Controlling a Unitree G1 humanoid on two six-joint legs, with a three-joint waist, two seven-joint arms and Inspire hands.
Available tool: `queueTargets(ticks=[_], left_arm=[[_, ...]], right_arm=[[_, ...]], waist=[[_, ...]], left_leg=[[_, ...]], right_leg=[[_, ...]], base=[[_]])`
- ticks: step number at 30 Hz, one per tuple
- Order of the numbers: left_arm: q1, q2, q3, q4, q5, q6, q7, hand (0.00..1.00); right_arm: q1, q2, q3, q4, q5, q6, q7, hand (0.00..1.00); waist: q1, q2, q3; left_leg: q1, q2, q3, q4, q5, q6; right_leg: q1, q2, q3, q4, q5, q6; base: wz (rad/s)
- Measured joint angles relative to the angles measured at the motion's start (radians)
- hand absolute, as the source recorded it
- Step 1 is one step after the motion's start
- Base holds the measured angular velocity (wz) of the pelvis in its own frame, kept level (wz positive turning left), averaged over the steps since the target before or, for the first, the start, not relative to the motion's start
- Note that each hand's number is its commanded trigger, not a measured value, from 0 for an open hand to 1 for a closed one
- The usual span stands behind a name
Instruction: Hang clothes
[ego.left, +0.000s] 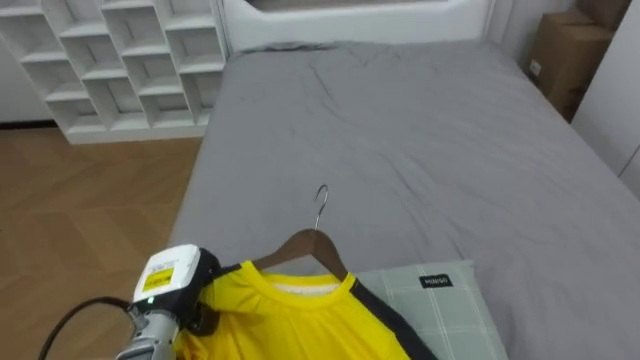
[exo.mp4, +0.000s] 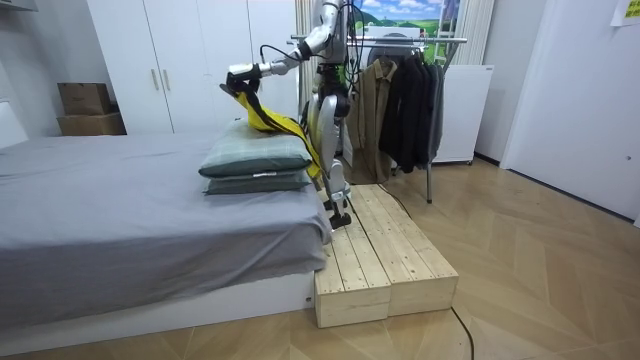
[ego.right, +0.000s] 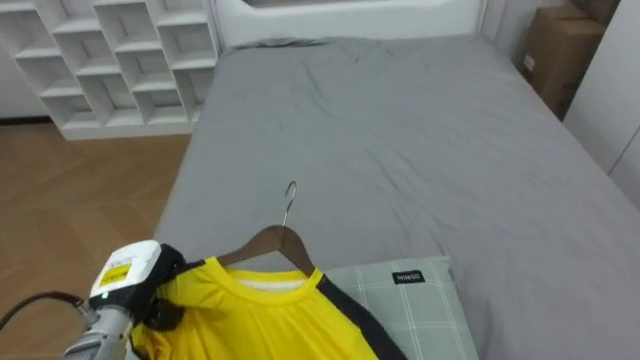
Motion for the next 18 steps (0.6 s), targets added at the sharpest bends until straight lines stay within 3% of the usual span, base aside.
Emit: queueTargets(ticks=[9, 18], left_arm=[[0.025, -0.003, 0.0, -0.024, 0.012, -0.001, 0.095, 1.0], [0.027, -0.009, 0.001, -0.086, 0.011, -0.013, 0.164, 1.0]], right_arm=[[0.015, 0.004, -0.013, 0.005, -0.05, 0.008, -0.021, 0.0], [0.019, 0.016, -0.065, -0.011, -0.232, 0.006, -0.109, 0.0]], waist=[[-0.003, -0.021, 0.004], [-0.014, -0.028, 0.0005]], left_leg=[[0.055, -0.007, -0.007, -0.021, 0.0, -0.001], [0.092, -0.016, -0.007, -0.039, 0.0, -0.002]], right_leg=[[0.053, -0.002, 0.001, -0.017, 0.002, 0.002], [0.088, -0.006, 0.009, -0.026, 0.002, 0.007]], base=[[0.01], [-0.02]])
